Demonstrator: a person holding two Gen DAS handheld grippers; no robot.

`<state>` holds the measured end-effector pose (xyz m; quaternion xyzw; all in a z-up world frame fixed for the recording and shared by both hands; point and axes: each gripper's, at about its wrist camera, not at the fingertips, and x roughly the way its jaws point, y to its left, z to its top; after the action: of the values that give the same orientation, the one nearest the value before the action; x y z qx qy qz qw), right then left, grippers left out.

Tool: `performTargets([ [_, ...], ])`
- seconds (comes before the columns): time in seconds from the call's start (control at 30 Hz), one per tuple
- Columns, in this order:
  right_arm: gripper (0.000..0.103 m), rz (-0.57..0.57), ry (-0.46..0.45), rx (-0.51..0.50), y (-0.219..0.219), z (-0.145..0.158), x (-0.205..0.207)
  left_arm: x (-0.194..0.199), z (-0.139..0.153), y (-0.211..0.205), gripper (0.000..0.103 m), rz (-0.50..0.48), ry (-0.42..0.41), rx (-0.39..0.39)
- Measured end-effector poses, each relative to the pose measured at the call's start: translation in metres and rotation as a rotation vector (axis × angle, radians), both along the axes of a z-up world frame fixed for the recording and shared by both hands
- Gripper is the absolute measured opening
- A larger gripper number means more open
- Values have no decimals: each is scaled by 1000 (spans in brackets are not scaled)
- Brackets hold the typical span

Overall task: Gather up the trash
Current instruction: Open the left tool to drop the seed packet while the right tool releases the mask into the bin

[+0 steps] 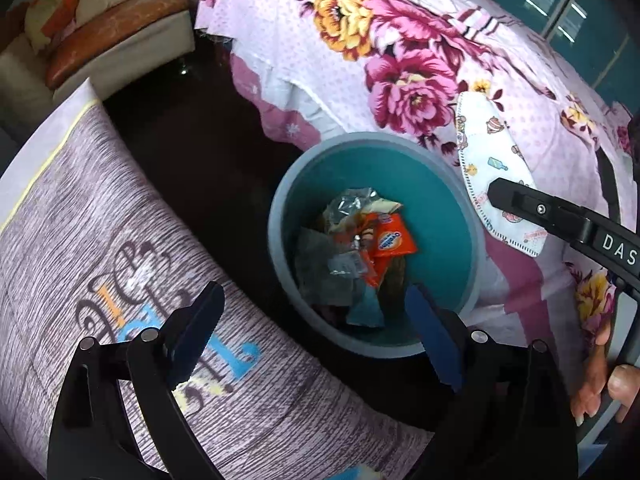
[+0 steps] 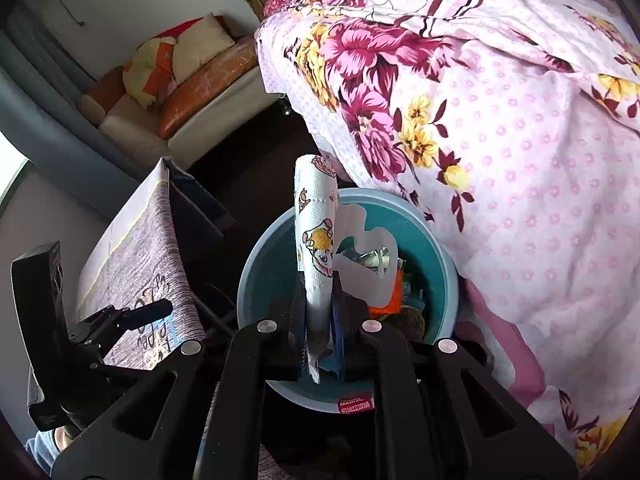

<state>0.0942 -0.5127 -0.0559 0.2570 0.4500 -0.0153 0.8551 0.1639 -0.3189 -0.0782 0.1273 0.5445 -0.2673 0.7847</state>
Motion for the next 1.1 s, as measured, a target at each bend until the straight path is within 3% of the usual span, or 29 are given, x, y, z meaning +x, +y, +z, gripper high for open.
performTargets([
  [0.07,21,6,1,-3,3,-1,3,-1,2,6,92,13,0,-3],
  [0.13,53,5,-2,-14,7,-1,4,-1,4,13,92,25,4,-9],
  [0.53,90,78,25,-50,37,15,8,-16,33,59,98,119,-53,-9],
  [0.73,96,122,19,-121,59,33,1,-24,48,82,99,150,-67,-21],
  [1.1,96,151,1,-275,111,59,-29,-52,65,121,99,201,-77,-66],
])
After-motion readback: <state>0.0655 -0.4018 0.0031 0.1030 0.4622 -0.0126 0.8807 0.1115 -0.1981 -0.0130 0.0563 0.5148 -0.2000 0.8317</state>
